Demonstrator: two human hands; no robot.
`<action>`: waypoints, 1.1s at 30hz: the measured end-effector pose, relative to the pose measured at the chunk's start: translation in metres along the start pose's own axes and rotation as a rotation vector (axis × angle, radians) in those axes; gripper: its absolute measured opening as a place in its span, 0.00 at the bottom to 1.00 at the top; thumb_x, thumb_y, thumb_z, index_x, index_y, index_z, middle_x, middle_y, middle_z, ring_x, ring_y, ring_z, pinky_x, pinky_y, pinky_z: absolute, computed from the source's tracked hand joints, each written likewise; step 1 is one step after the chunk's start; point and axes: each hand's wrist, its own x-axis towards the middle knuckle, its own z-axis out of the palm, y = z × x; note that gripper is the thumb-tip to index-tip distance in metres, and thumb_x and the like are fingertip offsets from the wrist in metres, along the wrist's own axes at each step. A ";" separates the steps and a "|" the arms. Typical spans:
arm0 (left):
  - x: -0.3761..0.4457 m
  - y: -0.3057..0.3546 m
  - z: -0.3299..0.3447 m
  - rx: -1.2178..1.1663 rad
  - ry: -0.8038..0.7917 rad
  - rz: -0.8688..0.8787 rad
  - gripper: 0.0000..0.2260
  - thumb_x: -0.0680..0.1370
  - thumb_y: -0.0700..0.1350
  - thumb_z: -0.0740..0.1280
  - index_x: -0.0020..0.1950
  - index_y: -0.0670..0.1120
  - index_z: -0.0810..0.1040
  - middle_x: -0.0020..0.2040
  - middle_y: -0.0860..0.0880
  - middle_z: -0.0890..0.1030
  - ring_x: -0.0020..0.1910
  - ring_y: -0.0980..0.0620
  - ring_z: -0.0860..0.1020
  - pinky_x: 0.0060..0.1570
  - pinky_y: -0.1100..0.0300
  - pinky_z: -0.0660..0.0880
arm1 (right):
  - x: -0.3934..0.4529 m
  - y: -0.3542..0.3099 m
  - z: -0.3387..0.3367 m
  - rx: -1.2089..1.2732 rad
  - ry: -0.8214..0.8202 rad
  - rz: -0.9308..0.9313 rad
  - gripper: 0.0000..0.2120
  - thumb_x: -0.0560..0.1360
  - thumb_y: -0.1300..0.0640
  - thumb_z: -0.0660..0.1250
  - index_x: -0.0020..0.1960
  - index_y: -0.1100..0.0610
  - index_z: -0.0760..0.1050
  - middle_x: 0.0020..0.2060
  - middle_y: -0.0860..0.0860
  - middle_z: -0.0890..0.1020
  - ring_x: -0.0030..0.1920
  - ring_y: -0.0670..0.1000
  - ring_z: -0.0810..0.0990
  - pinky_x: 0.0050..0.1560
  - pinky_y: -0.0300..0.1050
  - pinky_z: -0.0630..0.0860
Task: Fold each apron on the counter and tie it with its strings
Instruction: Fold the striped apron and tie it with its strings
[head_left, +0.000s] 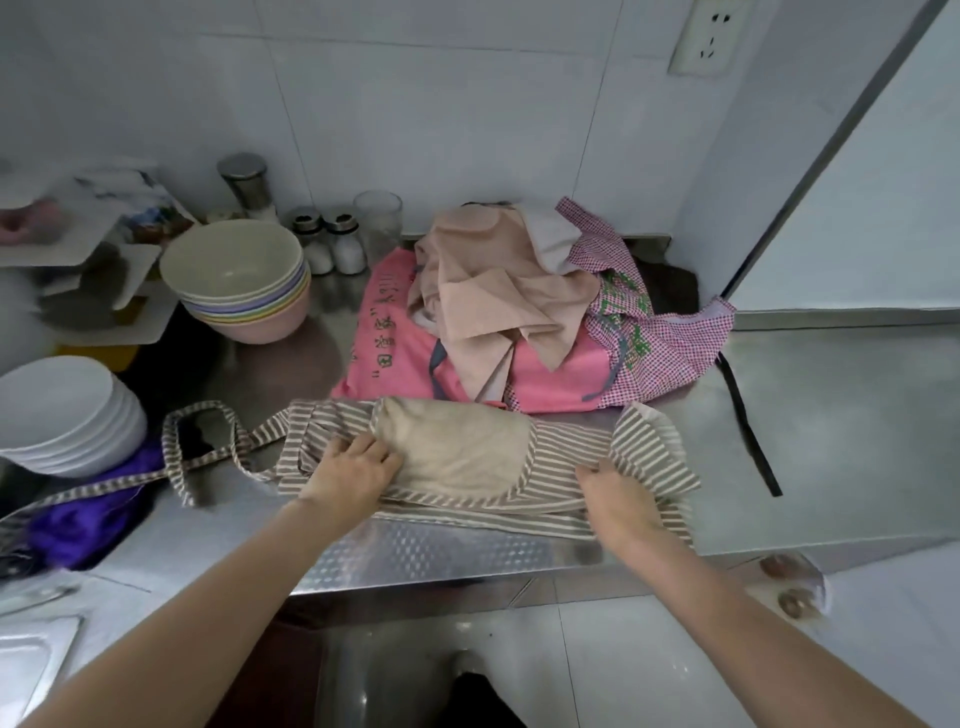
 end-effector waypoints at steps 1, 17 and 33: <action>-0.001 0.003 0.004 0.006 -0.015 -0.019 0.20 0.74 0.46 0.66 0.65 0.47 0.69 0.63 0.47 0.71 0.66 0.47 0.68 0.58 0.47 0.68 | -0.002 -0.001 0.004 -0.018 -0.010 0.010 0.21 0.76 0.70 0.56 0.67 0.58 0.67 0.57 0.57 0.73 0.52 0.58 0.80 0.54 0.51 0.77; 0.010 0.007 0.027 -0.068 -0.240 0.051 0.24 0.75 0.48 0.67 0.67 0.43 0.64 0.66 0.46 0.69 0.69 0.46 0.64 0.65 0.48 0.68 | 0.009 -0.028 -0.023 -0.305 -0.375 -0.039 0.16 0.77 0.62 0.59 0.65 0.58 0.70 0.62 0.53 0.76 0.61 0.54 0.75 0.55 0.46 0.72; 0.012 -0.056 0.004 -0.274 0.071 -0.095 0.27 0.75 0.41 0.61 0.74 0.51 0.60 0.70 0.45 0.63 0.67 0.44 0.65 0.67 0.50 0.65 | 0.050 -0.129 -0.013 -0.006 -0.242 -0.221 0.42 0.75 0.53 0.67 0.76 0.42 0.41 0.75 0.56 0.41 0.68 0.67 0.59 0.62 0.53 0.69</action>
